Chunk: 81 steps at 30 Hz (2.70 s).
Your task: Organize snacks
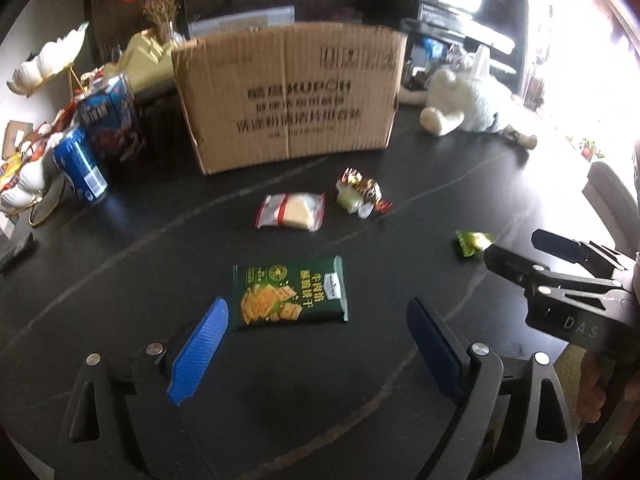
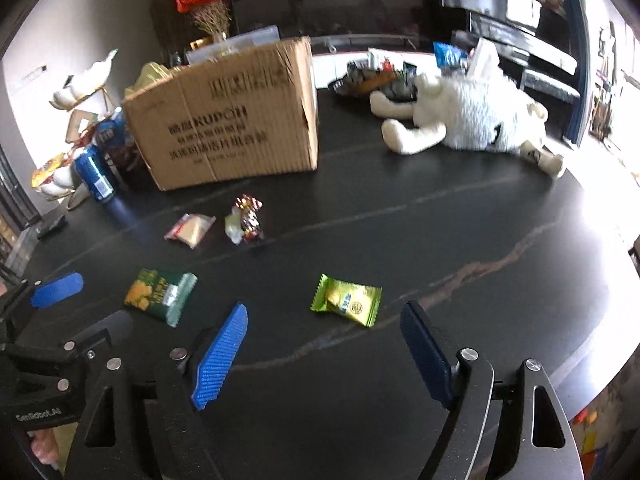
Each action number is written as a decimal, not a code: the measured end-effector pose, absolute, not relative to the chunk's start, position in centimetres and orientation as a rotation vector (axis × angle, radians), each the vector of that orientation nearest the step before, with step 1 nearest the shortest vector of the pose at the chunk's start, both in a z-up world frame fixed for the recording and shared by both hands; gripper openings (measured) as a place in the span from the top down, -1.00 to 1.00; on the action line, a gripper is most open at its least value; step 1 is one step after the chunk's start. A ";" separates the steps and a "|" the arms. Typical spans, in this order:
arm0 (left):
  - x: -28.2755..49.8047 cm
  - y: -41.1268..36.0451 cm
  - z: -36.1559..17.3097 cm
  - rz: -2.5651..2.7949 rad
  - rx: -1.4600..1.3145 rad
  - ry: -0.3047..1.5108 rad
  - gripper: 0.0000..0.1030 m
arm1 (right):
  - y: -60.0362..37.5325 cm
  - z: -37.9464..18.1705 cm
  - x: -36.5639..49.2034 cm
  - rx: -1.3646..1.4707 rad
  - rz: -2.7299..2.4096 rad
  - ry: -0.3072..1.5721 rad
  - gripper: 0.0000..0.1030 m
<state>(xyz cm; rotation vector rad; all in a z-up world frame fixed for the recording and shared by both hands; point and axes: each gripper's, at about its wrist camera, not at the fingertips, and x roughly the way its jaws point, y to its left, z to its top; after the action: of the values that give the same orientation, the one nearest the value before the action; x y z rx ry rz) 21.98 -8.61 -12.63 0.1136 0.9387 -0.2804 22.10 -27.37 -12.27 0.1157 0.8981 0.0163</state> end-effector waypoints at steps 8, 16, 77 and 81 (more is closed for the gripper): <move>24.3 -7.8 -15.2 -0.211 0.089 1.005 -0.78 | -27.6 -14.5 24.1 0.103 -0.043 0.945 -0.55; 25.5 -7.7 -16.8 -0.195 0.077 1.044 -0.78 | -27.9 -15.5 24.9 0.091 -0.080 0.952 -0.55; 23.5 -9.3 -14.8 -0.281 0.061 1.021 0.70 | -25.4 -12.1 20.4 0.150 0.036 0.841 0.28; 23.6 -9.1 -15.1 -0.308 0.046 1.025 0.50 | -24.7 -12.0 20.3 0.129 0.037 0.843 0.28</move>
<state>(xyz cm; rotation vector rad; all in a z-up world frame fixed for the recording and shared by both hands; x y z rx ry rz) 23.56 -9.11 -15.07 0.0459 1.0248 -0.3082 20.26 -24.66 -12.02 0.1293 0.8431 0.0374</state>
